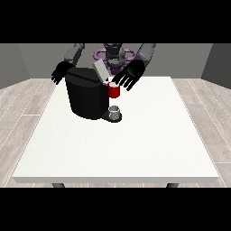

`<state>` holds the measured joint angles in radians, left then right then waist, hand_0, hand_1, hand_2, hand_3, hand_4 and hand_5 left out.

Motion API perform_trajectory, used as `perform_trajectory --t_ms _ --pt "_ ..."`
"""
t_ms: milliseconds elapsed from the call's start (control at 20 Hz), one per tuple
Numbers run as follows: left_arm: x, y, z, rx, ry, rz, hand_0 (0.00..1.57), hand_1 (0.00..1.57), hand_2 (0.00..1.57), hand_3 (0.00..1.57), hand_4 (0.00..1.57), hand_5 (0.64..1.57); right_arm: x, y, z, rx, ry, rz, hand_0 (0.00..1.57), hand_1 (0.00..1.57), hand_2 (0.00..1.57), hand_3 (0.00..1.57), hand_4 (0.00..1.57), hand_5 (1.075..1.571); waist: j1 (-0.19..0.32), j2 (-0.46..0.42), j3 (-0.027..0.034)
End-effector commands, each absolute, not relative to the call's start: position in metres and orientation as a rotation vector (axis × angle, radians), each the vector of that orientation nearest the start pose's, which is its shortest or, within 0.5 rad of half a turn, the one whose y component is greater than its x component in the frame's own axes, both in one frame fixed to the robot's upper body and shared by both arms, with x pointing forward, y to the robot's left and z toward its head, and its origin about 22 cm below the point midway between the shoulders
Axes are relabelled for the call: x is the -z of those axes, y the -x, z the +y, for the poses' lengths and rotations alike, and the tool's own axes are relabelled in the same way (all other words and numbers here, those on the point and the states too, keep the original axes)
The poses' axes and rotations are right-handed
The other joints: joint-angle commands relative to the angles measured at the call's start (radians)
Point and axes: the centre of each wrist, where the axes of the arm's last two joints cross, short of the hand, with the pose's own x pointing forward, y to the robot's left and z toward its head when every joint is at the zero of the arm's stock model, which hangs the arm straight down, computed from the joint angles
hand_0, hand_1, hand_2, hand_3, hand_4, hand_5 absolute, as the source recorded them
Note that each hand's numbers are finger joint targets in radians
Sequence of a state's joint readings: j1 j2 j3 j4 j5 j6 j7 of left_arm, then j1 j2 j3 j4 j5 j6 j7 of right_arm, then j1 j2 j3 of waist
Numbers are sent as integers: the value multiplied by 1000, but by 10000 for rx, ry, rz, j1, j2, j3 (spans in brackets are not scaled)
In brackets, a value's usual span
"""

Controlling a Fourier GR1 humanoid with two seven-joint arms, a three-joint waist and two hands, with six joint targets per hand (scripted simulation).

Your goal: Insert the coffee pod into the coffee machine and close the lid

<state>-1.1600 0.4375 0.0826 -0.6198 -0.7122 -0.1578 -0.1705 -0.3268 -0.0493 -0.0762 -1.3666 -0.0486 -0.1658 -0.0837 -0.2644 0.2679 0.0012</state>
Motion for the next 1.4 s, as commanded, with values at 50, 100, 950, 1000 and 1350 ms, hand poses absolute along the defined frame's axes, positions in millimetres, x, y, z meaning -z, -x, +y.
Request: perform_trajectory --t_ms 50,100,950,1000,1350 --pt "-224 -463 256 10982 -7400 -15790 0 0 0 0 0 1571 -21 -310 -201 801 944 -17310 0 0 0 0 465 1571 -30 -216 -9" --pt "-230 -463 256 10907 -7634 -15986 0 0 0 0 0 1571 -42 -324 -219 882 937 -17409 0 0 0 0 447 1571 -43 35 -10" --pt "-195 -459 236 10869 -6714 -15733 0 0 0 0 0 1571 -2 -309 -226 1533 1221 -16262 0 0 0 0 363 1571 615 -1315 -11" --pt "-196 -458 241 10760 -6471 -16026 0 0 0 0 0 1571 6 -306 -240 1595 1389 -16459 0 0 0 0 392 1571 727 -1200 -10" --pt "-124 -446 243 6741 -2875 -16559 0 0 0 0 79 1571 35 -277 -257 2345 1918 -15070 0 0 0 0 434 1571 1615 -2909 -28"
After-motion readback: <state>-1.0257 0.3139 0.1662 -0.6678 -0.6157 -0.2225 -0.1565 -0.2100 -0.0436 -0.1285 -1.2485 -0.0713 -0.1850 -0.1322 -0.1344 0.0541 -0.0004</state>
